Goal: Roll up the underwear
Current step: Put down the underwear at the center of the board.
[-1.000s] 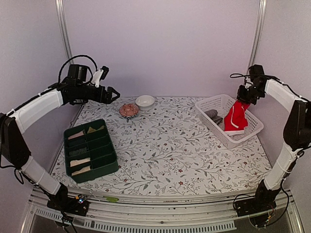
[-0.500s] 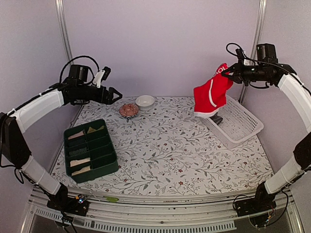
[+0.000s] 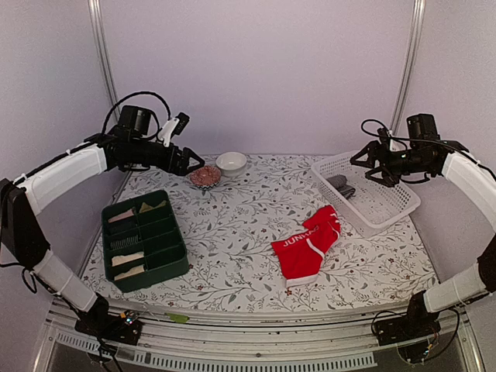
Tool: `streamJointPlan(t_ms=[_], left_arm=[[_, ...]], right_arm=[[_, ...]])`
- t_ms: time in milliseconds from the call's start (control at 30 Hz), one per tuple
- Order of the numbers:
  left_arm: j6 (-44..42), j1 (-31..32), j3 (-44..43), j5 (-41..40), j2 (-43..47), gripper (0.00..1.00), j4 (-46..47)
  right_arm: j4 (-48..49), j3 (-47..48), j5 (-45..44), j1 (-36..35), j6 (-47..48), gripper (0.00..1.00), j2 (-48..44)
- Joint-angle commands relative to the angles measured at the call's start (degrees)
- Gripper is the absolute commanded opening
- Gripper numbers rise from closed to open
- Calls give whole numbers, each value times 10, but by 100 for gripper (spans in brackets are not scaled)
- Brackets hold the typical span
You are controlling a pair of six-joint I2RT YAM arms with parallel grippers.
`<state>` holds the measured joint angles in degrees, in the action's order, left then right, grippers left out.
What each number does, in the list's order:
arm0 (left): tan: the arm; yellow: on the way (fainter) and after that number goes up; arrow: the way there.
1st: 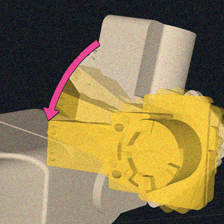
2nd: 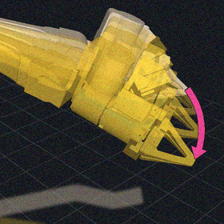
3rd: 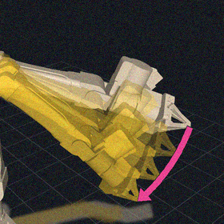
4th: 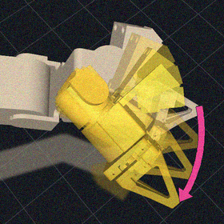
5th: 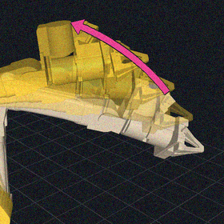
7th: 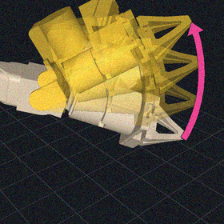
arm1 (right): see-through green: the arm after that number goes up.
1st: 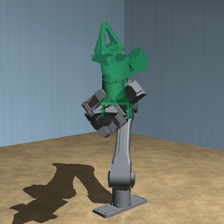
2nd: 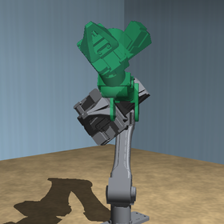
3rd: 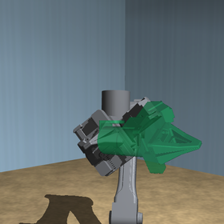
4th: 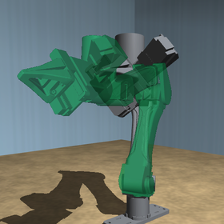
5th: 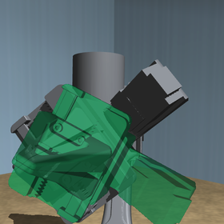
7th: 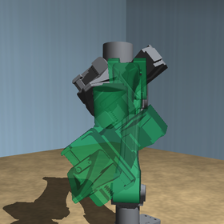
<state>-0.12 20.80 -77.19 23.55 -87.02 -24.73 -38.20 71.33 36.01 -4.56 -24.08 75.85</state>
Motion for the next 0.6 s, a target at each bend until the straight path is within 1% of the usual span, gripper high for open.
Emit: streamJointPlan(t_ms=[0, 67, 167, 267, 367, 433, 567], left_arm=[[-26, 42, 6, 50, -33, 96, -37], [-23, 69, -2, 67, -58, 96, -48], [-2, 101, -4, 55, -88, 90, -39], [39, 103, 8, 50, -90, 85, -9], [59, 104, 13, 59, -92, 81, 3], [63, 103, 15, 56, -97, 76, 3], [66, 103, -4, 18, -118, 67, -24]], right_arm=[[1, 0, -21, -71, 37, 83, 52], [-10, 8, -38, -108, 54, 79, 80], [-9, 18, -60, -165, 74, 71, 123], [15, 11, -61, -211, 81, 62, 174], [19, 19, -66, -255, 92, 52, 246], [26, 23, -65, -276, 99, 49, 289], [43, 30, -57, -301, 113, 46, 363]])
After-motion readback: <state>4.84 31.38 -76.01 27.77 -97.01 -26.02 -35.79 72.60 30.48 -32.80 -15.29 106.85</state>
